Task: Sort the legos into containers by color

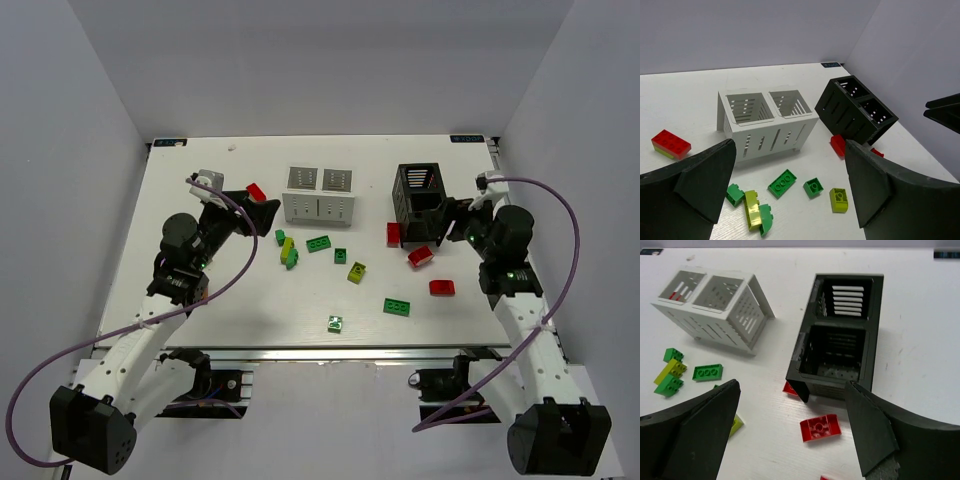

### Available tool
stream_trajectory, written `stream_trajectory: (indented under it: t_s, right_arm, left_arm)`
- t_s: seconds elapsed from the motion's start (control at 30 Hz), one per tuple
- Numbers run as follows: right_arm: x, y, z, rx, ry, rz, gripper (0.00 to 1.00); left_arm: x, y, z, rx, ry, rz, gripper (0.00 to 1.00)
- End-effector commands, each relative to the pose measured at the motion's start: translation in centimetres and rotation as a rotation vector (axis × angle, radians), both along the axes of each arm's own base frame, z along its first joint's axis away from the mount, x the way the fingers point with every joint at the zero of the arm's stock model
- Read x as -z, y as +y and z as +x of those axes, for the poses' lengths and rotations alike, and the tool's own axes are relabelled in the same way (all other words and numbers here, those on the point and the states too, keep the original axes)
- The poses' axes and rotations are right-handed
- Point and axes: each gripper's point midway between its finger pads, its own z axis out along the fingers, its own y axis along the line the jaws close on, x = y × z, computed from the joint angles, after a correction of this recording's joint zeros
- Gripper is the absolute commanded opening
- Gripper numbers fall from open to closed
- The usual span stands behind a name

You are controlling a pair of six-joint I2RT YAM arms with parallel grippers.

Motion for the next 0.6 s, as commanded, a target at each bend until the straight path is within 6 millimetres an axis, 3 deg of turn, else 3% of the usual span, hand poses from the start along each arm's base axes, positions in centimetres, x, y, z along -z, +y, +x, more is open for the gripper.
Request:
stream_trajectory:
  t_s: [0.0, 0.03, 0.1, 0.23, 0.33, 0.47, 0.57]
  right_arm:
    - [-2.6, 1.2, -1.0, -0.115, -0.156, -0.052, 0.9]
    - [-2.9, 2.6, -2.2, -0.223, -0.199, -0.077, 0.9]
    - [-1.6, 3.5, -3.5, -0.358, -0.286, -0.23, 0.9]
    - [0.2, 5.5, -5.9, -0.575, -0.338, -0.317, 0.9]
    - [2.2, 7.5, -9.1, -0.812, -0.332, -0.327, 0.89]
    - [2.6, 7.7, -9.6, -0.853, -0.398, -0.37, 0.89]
    - [2.3, 6.5, -7.5, -0.713, -0.375, -0.388, 0.86]
  left_arm:
    - [-2.0, -0.2, -0.3, 0.018, -0.041, -0.028, 0.98]
    - [-2.0, -0.2, -0.3, 0.019, -0.038, -0.029, 0.98]
    - [-1.9, -0.2, -0.2, 0.017, -0.037, -0.032, 0.98]
    - [-1.7, -0.3, 0.0, 0.017, -0.025, -0.037, 0.98]
    - [-1.6, -0.3, 0.0, 0.017, -0.019, -0.04, 0.98]
    - [-1.6, -0.3, 0.1, 0.012, -0.016, -0.043, 0.98]
    - [-1.5, -0.2, 0.2, 0.004, -0.008, -0.041, 0.98]
